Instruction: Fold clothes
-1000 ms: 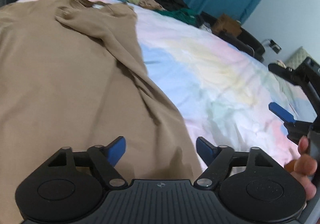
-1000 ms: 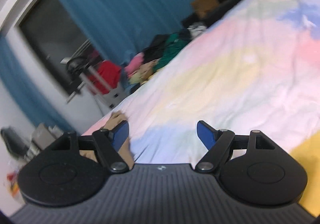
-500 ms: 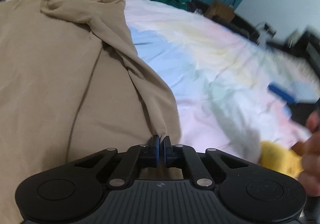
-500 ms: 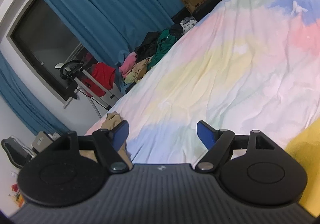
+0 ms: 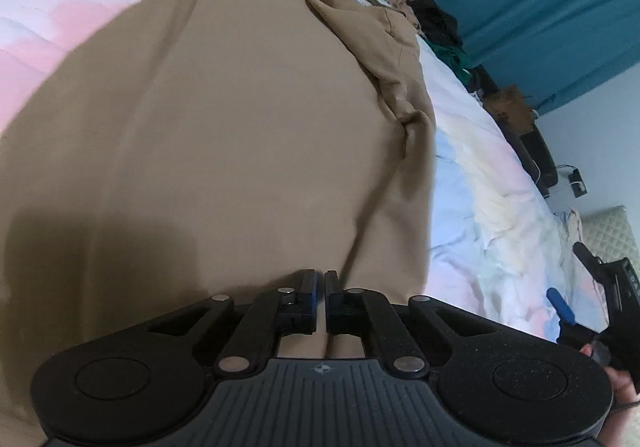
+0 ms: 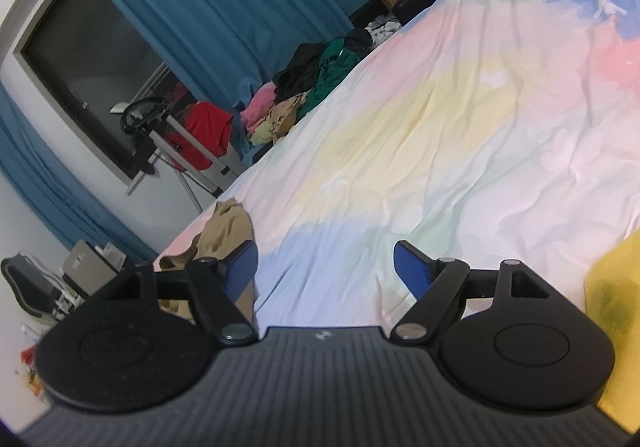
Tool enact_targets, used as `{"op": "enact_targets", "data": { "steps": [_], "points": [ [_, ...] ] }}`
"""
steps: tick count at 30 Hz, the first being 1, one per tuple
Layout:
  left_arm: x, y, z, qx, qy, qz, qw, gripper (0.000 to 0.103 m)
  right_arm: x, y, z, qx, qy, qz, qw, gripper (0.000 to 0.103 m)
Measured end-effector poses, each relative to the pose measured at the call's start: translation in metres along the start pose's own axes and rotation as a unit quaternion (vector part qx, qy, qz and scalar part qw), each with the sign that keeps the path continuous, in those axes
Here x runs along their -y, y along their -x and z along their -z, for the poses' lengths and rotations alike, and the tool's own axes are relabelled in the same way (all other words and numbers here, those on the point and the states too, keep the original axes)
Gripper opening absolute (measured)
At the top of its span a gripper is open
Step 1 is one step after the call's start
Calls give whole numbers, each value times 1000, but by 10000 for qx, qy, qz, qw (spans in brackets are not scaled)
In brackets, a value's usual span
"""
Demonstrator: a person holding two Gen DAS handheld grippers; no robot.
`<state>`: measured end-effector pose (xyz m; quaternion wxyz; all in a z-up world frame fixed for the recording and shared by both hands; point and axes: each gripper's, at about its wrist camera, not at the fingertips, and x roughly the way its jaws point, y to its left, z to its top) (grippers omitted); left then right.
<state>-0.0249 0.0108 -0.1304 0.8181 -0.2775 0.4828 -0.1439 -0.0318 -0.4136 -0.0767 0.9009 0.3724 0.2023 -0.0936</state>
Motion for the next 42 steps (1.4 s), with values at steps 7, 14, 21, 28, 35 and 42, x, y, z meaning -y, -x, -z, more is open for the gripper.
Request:
{"op": "enact_targets", "data": {
  "steps": [7,14,21,28,35,42],
  "points": [
    [41,35,20,338,-1207,156,9920,49,-9,1,5,-101,232,-40,9997,77],
    [82,23,65,158,-2351,-46,9718,57,-17,-4,11,-246,413,-70,9988,77],
    [60,14,69,-112,-1703,-15,9853,12,-23,-7,17,-405,502,-96,9979,77],
    [2,58,54,-309,-69,550,9980,3,-30,-8,21,-480,588,-162,9970,77],
    [-29,57,56,-552,178,-268,9980,6,-46,-11,31,-738,948,-369,9921,77],
    [-7,61,53,-175,-327,1,9993,51,-66,-7,43,-992,1338,-962,9813,77]
  ]
}}
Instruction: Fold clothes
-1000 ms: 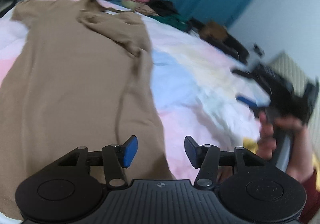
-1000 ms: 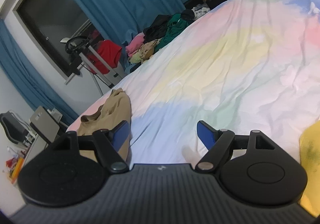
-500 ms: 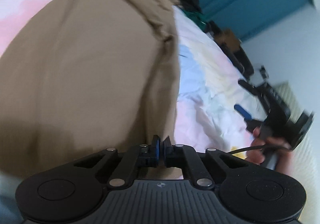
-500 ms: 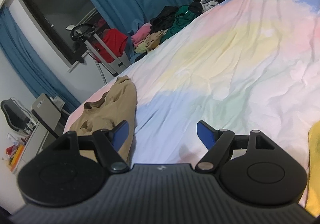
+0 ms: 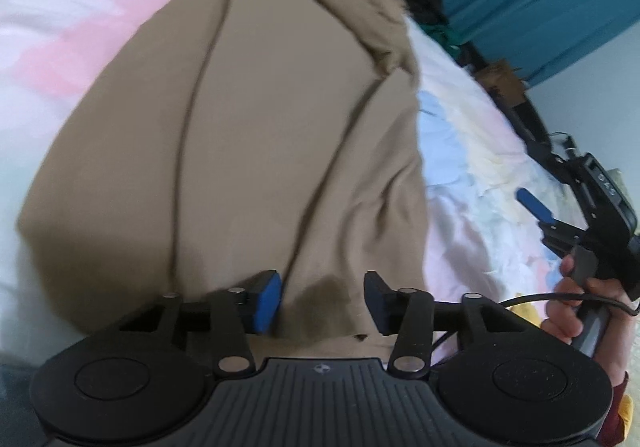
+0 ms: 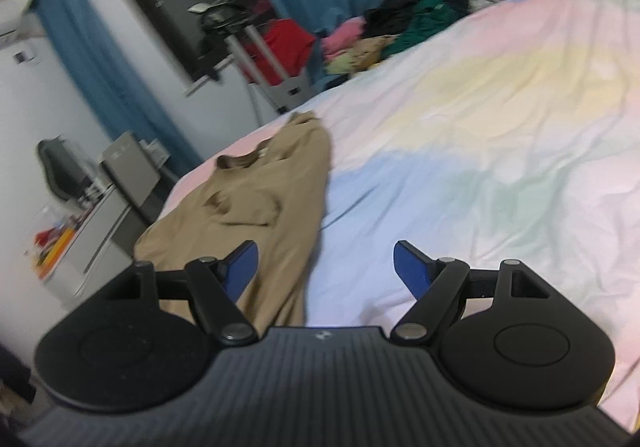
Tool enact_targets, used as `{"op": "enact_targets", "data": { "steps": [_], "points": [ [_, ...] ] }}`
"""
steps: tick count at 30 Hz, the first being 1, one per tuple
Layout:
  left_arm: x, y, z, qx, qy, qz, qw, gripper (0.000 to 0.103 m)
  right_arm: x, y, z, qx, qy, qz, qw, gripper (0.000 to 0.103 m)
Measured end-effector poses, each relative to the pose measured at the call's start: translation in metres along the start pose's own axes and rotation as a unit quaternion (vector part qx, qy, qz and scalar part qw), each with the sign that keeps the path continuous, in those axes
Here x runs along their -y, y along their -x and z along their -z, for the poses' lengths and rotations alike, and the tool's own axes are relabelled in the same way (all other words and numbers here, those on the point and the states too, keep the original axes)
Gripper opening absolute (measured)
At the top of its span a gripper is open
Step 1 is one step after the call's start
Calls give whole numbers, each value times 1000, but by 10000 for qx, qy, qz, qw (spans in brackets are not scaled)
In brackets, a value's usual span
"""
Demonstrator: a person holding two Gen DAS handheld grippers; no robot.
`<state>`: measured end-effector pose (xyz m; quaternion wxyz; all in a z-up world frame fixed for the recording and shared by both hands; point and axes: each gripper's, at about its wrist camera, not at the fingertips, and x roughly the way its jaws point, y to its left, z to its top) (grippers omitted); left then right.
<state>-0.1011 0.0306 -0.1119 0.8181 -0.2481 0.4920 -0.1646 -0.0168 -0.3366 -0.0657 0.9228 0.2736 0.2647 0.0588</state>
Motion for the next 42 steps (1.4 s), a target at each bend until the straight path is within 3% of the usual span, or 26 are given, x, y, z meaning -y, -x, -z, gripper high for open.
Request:
{"op": "enact_targets", "data": {
  "steps": [3,6,11,12,16,20,21,23,24,27,31,39,41,42],
  "points": [
    [2,-5,-1,72,-18,-64,10000,53,-21,-14,-6,-263,331,-313,9986,77],
    [-4,-14,-2,82,109,-18,9999,48,-49,-33,-16,-422,856,-459,9944,77],
    [-5,-20,1,84,22,238,9997,44,-102,-94,-37,-610,2079,-434,9753,75],
    [-4,-21,2,82,-38,281,9996,41,-110,-110,-40,-712,2260,-442,9705,71],
    [-6,-25,7,-22,-193,316,9993,8,-135,-184,-43,-1131,2951,-235,9485,68],
    [-9,-25,11,75,-243,328,9991,2,-144,-249,-31,-1350,3510,382,9258,67],
    [-10,-24,12,104,-242,344,9991,2,-144,-262,-28,-1417,3578,551,9213,64],
    [-11,-26,10,133,-213,388,9989,2,-143,-283,-21,-1532,3726,818,9116,38],
    [-12,-24,10,167,-213,429,9987,2,-144,-289,-19,-1514,3750,888,9103,17],
    [-12,-16,13,293,-252,542,9978,1,-152,-292,-25,-1164,3479,696,9276,11],
    [-12,-11,15,347,-277,611,9971,1,-163,-286,-43,-548,3037,248,9509,10],
    [-9,-29,8,273,-165,274,9991,3,-147,-313,-46,-744,2527,273,9643,12],
    [-4,-33,6,200,-292,117,9993,19,-144,-313,-44,-789,2439,305,9661,13],
    [-1,-30,6,223,-473,-3,9986,26,-144,-309,-43,-807,2425,329,9662,19]
  ]
}}
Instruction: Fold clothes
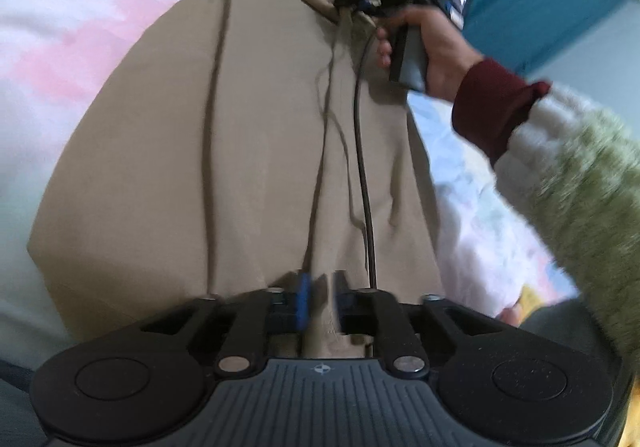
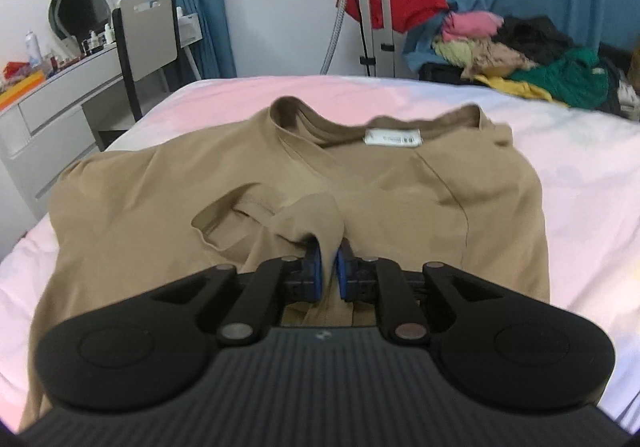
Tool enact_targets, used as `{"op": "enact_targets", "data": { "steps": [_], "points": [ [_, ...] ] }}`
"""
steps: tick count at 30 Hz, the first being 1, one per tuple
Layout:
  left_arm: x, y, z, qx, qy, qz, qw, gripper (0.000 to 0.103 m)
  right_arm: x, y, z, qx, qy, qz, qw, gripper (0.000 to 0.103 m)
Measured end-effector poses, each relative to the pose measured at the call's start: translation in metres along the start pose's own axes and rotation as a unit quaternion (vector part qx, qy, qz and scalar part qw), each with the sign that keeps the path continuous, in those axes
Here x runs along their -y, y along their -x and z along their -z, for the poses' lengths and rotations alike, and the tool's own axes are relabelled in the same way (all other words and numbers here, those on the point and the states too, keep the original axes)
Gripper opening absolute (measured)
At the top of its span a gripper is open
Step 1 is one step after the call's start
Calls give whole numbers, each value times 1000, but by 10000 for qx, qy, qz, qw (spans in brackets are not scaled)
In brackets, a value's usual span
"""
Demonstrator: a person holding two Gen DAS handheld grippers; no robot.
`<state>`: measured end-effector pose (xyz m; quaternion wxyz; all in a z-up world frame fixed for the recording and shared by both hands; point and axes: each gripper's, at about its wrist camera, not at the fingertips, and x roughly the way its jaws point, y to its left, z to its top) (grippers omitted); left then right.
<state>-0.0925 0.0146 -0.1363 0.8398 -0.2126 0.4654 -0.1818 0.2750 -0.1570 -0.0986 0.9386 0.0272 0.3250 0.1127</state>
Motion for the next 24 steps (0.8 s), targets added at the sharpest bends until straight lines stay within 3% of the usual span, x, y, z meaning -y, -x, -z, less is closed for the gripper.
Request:
{"op": "enact_targets", "data": {
  "steps": [2,3,4,7,11,17,24],
  "points": [
    [6,11,-2,131,-338,-224,9991,55,-2,13,2,46,-50,-34,10000,46],
    [11,14,-3,207,-474,-303,9982,60,-3,25,3,138,-90,-101,9998,72],
    [17,17,-4,281,-609,-379,9970,68,-3,37,4,230,-129,-169,9995,87],
    [28,31,-2,558,-917,-745,9914,83,-7,71,8,429,-204,-363,9982,85],
    [43,64,5,1026,-1164,-1092,9818,88,-11,118,13,524,-201,-448,9974,85],
    [65,117,12,1660,-1285,-1246,9698,95,-12,191,36,800,-91,-259,9964,85],
    [69,129,17,2082,-1287,-1349,9601,98,-1,269,92,1185,-468,-290,9914,85]
  ]
}}
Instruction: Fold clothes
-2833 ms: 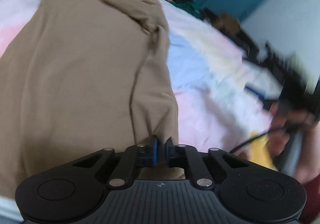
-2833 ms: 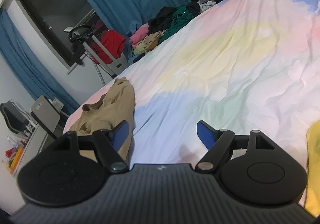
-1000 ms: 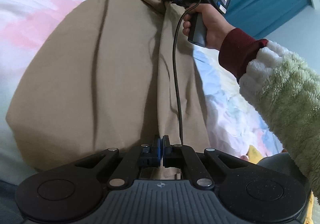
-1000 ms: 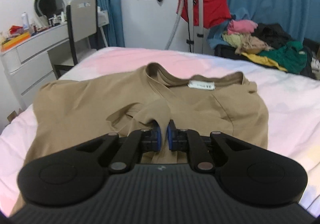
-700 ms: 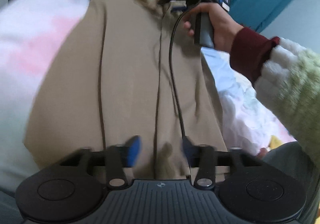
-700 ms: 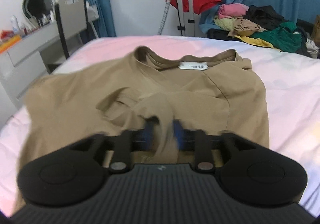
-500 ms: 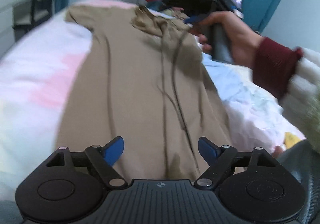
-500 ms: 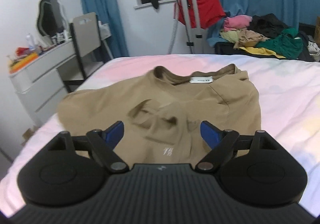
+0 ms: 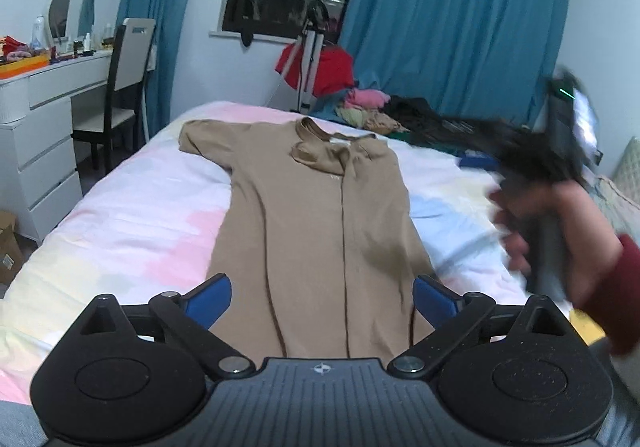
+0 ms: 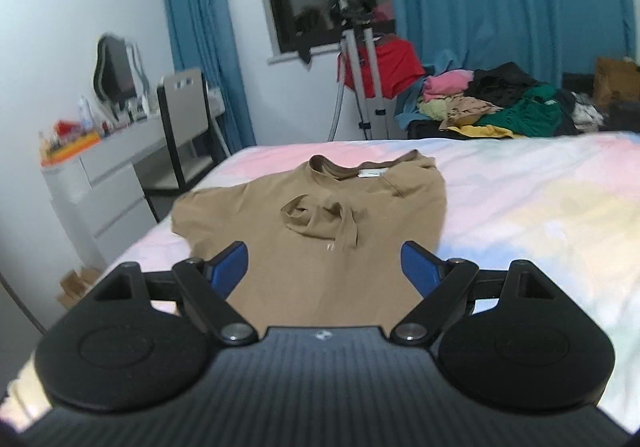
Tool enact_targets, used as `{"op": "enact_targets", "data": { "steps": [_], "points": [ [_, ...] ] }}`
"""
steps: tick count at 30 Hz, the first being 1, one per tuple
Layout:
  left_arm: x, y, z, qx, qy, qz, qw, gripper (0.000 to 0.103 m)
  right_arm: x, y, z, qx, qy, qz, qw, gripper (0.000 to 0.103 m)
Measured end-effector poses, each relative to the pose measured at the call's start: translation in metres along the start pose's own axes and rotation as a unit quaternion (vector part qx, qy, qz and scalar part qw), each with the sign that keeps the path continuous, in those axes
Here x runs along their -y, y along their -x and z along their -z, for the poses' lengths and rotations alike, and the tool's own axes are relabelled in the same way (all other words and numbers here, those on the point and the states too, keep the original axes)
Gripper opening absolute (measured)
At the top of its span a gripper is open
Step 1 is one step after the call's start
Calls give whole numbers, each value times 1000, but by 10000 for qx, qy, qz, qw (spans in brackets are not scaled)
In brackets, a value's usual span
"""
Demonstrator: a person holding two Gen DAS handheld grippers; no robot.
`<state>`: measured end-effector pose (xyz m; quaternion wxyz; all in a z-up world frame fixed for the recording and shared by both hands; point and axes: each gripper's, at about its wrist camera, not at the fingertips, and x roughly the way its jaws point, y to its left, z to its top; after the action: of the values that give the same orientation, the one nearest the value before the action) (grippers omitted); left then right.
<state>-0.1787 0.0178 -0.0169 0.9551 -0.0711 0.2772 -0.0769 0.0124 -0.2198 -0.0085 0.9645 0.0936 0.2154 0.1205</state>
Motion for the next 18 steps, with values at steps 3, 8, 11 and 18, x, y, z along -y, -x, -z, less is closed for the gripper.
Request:
{"op": "enact_targets", "data": {
  "steps": [3,8,11,18],
  "points": [
    [-1,-3,-1,130,-41,-99,9999,99,2,28,13,174,-144,-77,9997,85],
    [-4,-15,-9,164,-30,-254,9995,101,5,52,21,429,-340,-122,9984,85],
    [-20,-42,-19,103,353,38,9993,103,7,49,20,489,-357,-38,9982,85],
    [-89,-168,-53,-1036,1844,624,9754,102,23,41,28,428,-646,31,9970,85]
  ]
}}
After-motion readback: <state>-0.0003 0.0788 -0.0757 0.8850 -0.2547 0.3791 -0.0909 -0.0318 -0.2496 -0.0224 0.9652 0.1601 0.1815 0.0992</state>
